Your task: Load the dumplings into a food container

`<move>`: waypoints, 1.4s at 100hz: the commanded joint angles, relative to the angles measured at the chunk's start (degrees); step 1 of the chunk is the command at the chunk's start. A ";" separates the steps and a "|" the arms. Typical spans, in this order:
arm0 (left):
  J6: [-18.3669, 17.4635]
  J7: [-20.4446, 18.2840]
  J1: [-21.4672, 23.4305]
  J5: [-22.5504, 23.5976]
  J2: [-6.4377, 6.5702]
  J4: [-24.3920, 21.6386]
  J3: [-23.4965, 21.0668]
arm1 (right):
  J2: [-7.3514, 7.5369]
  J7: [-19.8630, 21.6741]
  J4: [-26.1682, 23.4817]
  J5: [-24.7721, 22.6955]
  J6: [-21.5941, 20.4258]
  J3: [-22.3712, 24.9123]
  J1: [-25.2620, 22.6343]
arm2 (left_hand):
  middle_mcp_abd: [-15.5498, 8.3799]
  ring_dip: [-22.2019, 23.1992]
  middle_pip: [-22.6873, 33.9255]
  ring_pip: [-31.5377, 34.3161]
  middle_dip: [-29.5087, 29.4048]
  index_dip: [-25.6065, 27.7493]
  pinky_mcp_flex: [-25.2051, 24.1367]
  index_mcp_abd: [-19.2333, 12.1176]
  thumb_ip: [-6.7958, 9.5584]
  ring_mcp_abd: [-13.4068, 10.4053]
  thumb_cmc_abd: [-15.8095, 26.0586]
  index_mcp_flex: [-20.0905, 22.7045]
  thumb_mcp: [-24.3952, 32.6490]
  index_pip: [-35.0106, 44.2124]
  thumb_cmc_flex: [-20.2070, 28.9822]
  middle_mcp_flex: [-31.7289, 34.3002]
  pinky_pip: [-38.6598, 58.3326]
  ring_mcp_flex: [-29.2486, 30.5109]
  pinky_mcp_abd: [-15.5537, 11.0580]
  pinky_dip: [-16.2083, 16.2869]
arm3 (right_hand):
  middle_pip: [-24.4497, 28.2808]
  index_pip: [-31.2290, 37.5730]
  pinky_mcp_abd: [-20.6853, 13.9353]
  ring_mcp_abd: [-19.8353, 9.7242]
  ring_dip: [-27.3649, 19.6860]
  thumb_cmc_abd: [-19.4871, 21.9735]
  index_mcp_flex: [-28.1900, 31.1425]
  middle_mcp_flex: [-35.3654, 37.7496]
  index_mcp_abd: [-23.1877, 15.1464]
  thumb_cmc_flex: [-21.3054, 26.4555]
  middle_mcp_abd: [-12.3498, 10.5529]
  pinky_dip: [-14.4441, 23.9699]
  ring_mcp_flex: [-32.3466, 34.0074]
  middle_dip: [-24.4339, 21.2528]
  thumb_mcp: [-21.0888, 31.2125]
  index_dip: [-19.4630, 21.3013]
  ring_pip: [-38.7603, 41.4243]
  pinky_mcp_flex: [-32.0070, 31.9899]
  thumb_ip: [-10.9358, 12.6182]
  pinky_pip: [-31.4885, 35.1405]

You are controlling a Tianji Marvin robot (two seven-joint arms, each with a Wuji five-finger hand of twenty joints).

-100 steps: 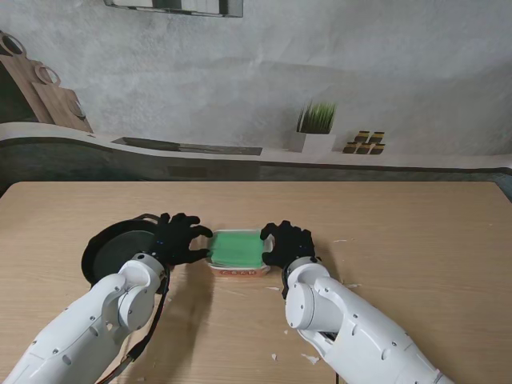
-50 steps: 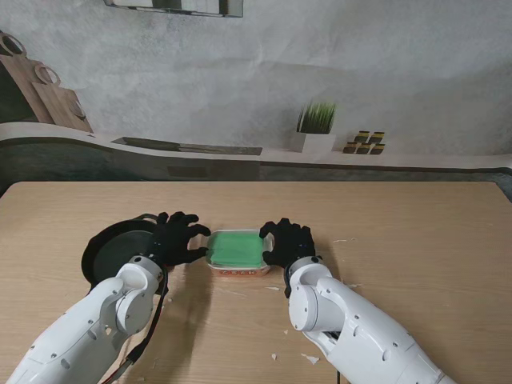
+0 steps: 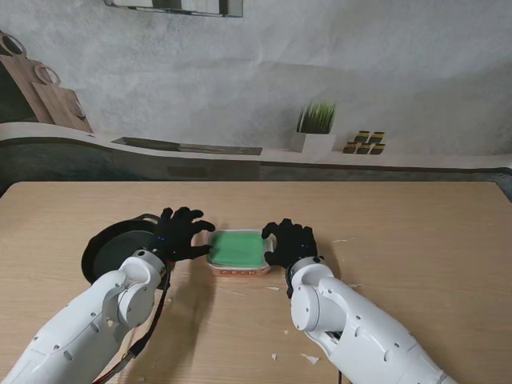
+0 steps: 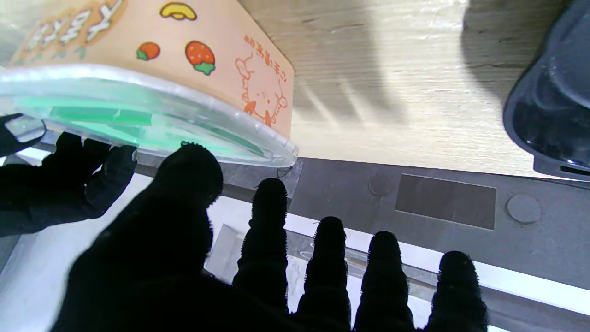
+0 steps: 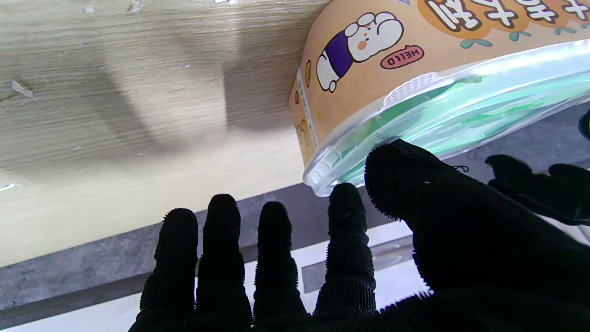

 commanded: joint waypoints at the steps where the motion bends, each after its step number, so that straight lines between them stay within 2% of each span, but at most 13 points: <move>1: 0.39 -1.53 -0.50 0.58 0.10 0.40 0.41 | -0.08 1.25 0.09 -0.15 0.45 -0.32 -0.41 | -2.13 -0.75 -2.14 -1.97 -1.08 -0.90 -0.75 -1.20 1.31 -1.18 -1.45 -1.58 2.22 -0.34 -0.97 -1.86 0.11 -2.36 -0.88 0.78 | 0.38 -0.02 -1.55 -0.94 -0.11 -3.17 -0.17 -1.50 -2.01 1.06 -1.55 -0.59 -1.96 0.27 0.63 -0.52 0.45 -1.19 1.80 1.75; 32: 2.24 -2.76 -1.29 0.60 0.26 1.75 2.02 | 0.25 2.17 0.05 -0.58 0.49 -0.63 -0.48 | -2.24 -0.67 -2.69 -2.65 -1.24 -0.83 -1.02 -0.58 0.93 -1.08 -2.55 -0.82 3.27 0.14 -2.48 -2.06 0.01 -2.64 -1.06 0.72 | 0.39 -0.05 -1.52 -0.85 -0.19 -3.73 -0.77 -1.50 -0.57 1.00 -1.55 -0.75 -1.86 0.25 0.29 -0.46 0.31 -1.20 1.66 1.79; 41: 2.57 -2.97 -1.28 0.67 0.31 1.94 2.29 | 0.43 2.57 -0.02 -0.93 0.62 -0.69 -0.54 | -2.09 -0.73 -3.20 -2.96 -1.45 -1.05 -1.21 0.00 0.82 -0.92 -2.77 -1.51 2.78 -0.40 -3.33 -2.21 -0.06 -2.78 -1.04 0.70 | 0.31 0.43 -1.52 -0.91 -0.21 -3.88 -1.26 -1.52 2.60 0.83 -1.59 -0.80 -1.89 0.20 0.19 -0.33 0.27 -1.21 1.61 1.81; 67: 3.23 -3.23 -0.80 1.06 0.42 1.85 2.40 | 0.92 3.33 0.05 -2.56 0.74 -1.25 -0.58 | -1.90 -0.73 -4.35 -3.69 -1.76 -1.37 -1.68 0.81 0.95 -0.74 -3.85 -2.39 1.56 -1.45 -5.18 -2.37 -0.26 -2.95 -0.98 0.61 | -0.49 1.26 -1.41 -0.87 -0.25 -5.22 -3.26 -1.48 4.55 0.76 -1.81 -0.96 -2.07 -0.14 -0.51 -0.44 0.17 -1.35 1.33 1.60; 93: 3.49 -3.16 -0.65 1.38 0.53 2.38 2.84 | 1.18 4.70 0.38 -3.09 2.33 -2.38 -0.05 | -1.65 -0.68 -5.14 -4.08 -1.80 -2.04 -2.01 1.41 1.03 -0.75 -3.72 -4.25 0.74 -3.22 -5.96 -2.49 -0.46 -3.01 -0.99 0.44 | -1.92 1.23 -1.39 -1.02 -0.30 -5.65 -6.66 -1.39 10.74 0.30 -1.74 -1.08 -2.32 -0.69 -0.81 -1.49 0.09 -1.47 1.15 1.41; 126: 3.71 -3.01 -0.23 2.16 0.66 2.28 2.59 | 1.30 5.70 0.64 -3.20 3.84 -3.45 0.35 | -1.54 -0.62 -5.69 -4.39 -1.71 -2.99 -2.12 1.26 1.08 -0.70 -3.57 -6.98 0.07 -5.33 -6.28 -2.60 -0.50 -3.08 -0.95 0.35 | -2.43 1.57 -1.26 -0.90 -0.28 -5.06 -6.28 -1.37 7.92 0.75 -1.81 -1.08 -2.25 -0.81 -0.29 -2.30 0.19 -1.46 1.35 1.41; 140: 3.76 -3.23 0.02 2.46 0.74 2.04 2.37 | 1.47 6.70 0.28 -3.14 4.83 -3.82 0.46 | -1.46 -0.59 -5.84 -4.44 -1.65 -3.55 -2.23 1.93 1.10 -0.66 -3.39 -7.51 -0.26 -6.16 -6.35 -2.59 -0.53 -3.08 -0.97 0.32 | -3.03 1.34 -1.26 -1.11 -0.35 -5.04 -6.33 -1.30 11.59 0.25 -1.93 -1.07 -2.31 -1.02 -0.20 -2.75 0.03 -1.46 1.30 1.41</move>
